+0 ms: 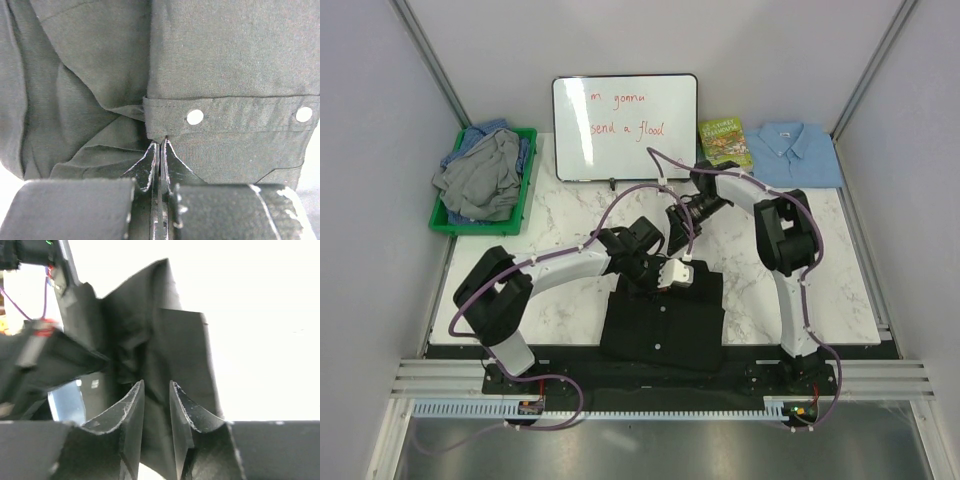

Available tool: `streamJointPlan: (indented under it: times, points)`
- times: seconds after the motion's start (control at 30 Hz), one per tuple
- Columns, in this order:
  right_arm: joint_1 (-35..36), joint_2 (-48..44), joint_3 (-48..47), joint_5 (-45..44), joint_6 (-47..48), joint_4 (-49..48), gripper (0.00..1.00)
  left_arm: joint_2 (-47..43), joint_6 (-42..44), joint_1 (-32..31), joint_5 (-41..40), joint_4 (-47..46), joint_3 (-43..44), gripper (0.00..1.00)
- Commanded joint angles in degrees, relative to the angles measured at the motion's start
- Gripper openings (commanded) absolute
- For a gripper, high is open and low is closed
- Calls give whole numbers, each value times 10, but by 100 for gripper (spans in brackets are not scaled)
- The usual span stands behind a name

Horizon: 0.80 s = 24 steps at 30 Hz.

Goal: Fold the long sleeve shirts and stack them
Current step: Fold the shirt

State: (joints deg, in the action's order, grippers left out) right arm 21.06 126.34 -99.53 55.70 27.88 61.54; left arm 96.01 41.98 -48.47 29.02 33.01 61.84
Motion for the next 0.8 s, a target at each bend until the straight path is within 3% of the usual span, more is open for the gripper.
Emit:
streamJointPlan:
  times: [0.0,0.3,0.77]
  points:
    - [2,66,-36,-4,43,29,33,1,-18,0,-1,5,27,2]
    - [4,103,-22,-35,59,24,28,-12,-12,1,-27,5,50,2]
    - [3,93,-8,-38,89,33,27,88,28,58,-55,14,180,2]
